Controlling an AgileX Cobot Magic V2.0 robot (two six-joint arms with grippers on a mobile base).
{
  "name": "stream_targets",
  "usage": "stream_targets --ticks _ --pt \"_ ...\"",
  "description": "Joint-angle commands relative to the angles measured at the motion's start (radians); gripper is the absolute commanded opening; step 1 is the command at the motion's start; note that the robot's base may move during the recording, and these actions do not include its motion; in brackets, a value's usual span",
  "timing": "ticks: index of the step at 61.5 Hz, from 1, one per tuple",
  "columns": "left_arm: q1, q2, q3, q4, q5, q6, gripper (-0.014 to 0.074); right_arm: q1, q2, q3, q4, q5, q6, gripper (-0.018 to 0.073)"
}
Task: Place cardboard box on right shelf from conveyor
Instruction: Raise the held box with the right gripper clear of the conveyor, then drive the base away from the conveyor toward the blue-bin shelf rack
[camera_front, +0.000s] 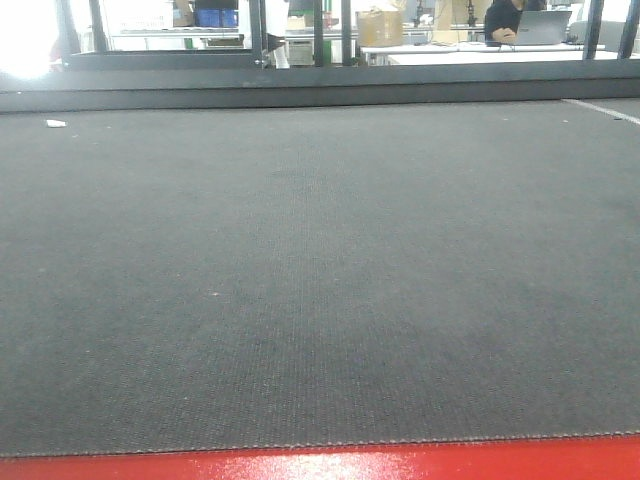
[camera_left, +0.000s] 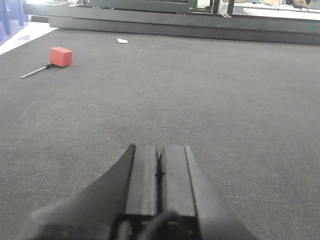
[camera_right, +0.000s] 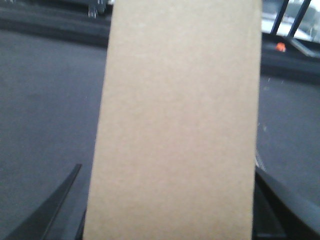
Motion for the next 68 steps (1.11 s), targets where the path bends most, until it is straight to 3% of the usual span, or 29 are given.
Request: stream_targets --ticks 1,68 --pt "-0.003 -0.015 0.008 -0.006 -0.085 0.000 -0.0116 -0.003 -0.024 -0.026 -0.006 -0.112 -0.019 0.0202" --pt "-0.003 -0.015 0.008 -0.006 -0.085 0.000 -0.0116 -0.003 -0.030 -0.026 -0.005 -0.101 -0.019 0.0202"
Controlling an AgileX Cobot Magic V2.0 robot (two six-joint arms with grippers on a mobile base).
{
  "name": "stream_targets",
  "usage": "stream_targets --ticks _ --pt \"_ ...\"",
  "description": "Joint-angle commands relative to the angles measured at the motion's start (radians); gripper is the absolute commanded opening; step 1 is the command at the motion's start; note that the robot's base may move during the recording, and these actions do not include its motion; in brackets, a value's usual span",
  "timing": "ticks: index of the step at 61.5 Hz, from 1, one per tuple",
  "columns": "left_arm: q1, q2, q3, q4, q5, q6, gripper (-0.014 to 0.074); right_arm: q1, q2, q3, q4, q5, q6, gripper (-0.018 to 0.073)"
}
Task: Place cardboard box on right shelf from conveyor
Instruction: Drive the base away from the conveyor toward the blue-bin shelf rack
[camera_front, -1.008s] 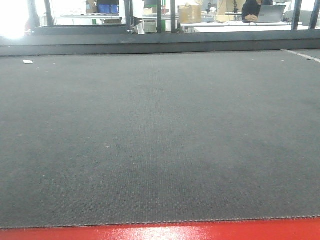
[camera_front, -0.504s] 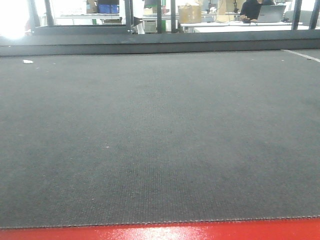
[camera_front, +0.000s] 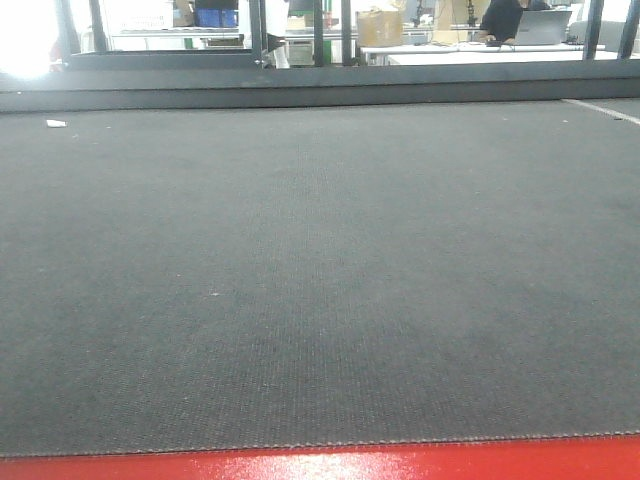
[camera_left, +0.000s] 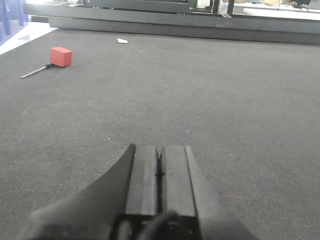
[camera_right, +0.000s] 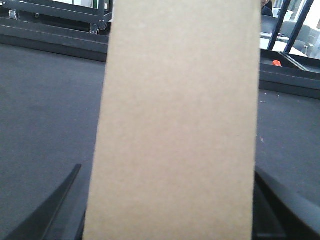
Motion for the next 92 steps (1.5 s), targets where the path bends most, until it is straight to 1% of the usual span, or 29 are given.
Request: stream_targets --ticks 1,8,16,92 --pt "-0.003 -0.015 0.008 -0.006 -0.085 0.000 -0.0116 -0.003 0.017 -0.026 -0.014 -0.103 -0.007 0.0202" --pt "-0.003 -0.015 0.008 -0.006 -0.085 0.000 -0.0116 -0.003 0.017 -0.026 -0.014 -0.103 -0.007 0.0202" --pt "-0.017 -0.015 0.008 -0.006 -0.085 0.000 -0.0116 -0.003 0.018 -0.026 -0.014 -0.103 -0.007 0.0202" --pt "-0.011 -0.015 0.008 -0.006 -0.085 0.000 -0.0116 -0.003 0.018 -0.026 -0.014 -0.101 -0.007 0.0202"
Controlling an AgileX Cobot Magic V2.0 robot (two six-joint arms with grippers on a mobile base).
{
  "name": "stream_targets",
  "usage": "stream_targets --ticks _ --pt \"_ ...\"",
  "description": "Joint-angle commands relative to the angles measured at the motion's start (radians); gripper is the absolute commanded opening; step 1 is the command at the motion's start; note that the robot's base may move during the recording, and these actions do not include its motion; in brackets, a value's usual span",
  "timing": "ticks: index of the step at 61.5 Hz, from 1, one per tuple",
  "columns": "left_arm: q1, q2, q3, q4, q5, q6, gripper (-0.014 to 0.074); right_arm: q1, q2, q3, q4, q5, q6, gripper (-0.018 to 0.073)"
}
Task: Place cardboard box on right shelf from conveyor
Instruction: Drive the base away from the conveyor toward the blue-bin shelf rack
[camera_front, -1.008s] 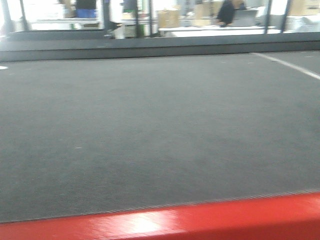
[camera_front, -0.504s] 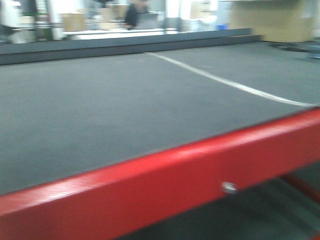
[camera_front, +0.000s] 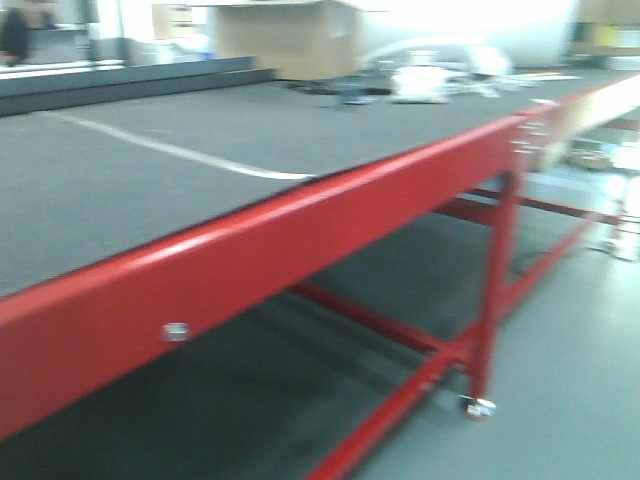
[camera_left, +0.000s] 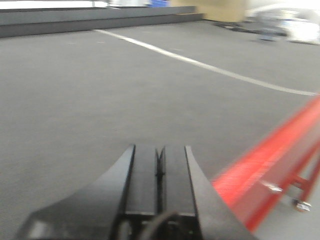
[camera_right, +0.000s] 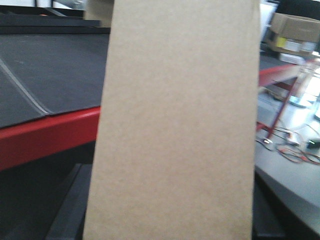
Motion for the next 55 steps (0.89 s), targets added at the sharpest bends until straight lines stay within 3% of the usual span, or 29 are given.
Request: stream_targets --ticks 1,55 --pt "-0.003 -0.015 0.008 -0.006 -0.085 0.000 -0.0116 -0.003 0.018 -0.026 -0.017 -0.101 -0.006 0.0202" --pt "0.004 -0.015 0.008 -0.006 -0.085 0.000 -0.0116 -0.003 0.018 -0.026 -0.017 -0.101 -0.006 0.0202"
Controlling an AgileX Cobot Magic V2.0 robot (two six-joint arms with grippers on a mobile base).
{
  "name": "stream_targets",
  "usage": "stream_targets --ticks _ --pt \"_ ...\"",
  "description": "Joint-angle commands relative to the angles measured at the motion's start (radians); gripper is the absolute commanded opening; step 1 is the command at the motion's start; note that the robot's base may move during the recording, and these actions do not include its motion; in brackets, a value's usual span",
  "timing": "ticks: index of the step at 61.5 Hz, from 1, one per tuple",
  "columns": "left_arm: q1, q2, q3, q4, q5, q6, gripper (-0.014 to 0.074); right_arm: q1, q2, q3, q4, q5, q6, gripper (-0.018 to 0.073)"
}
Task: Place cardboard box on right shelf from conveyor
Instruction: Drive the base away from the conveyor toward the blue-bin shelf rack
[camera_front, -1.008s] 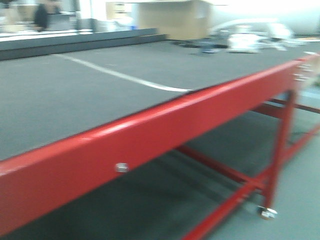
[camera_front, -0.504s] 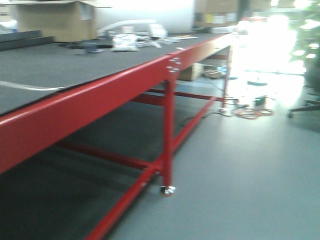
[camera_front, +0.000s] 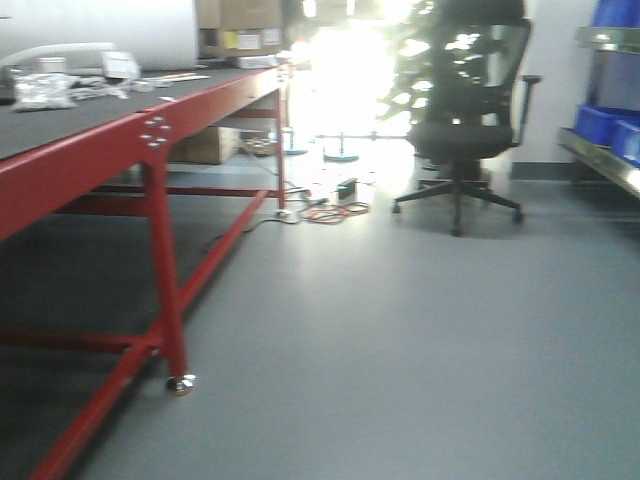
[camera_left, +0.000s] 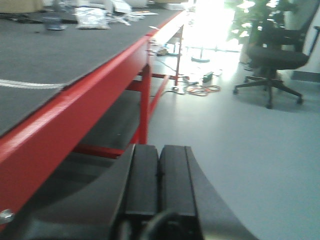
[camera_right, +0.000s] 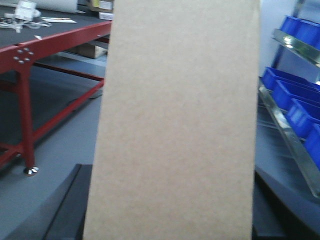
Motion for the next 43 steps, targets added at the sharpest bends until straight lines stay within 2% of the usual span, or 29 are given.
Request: stream_targets --ticks 1,33,43 --pt "0.001 -0.015 0.008 -0.006 -0.085 0.000 -0.0116 -0.003 0.018 -0.026 -0.017 -0.101 -0.006 0.0202" --pt "0.001 -0.017 0.008 -0.006 -0.085 0.000 -0.0116 -0.003 0.018 -0.026 -0.017 -0.101 -0.006 0.0202" --pt "-0.036 -0.017 0.010 -0.006 -0.085 0.000 -0.0116 -0.003 0.019 -0.026 -0.017 -0.102 -0.006 0.0202"
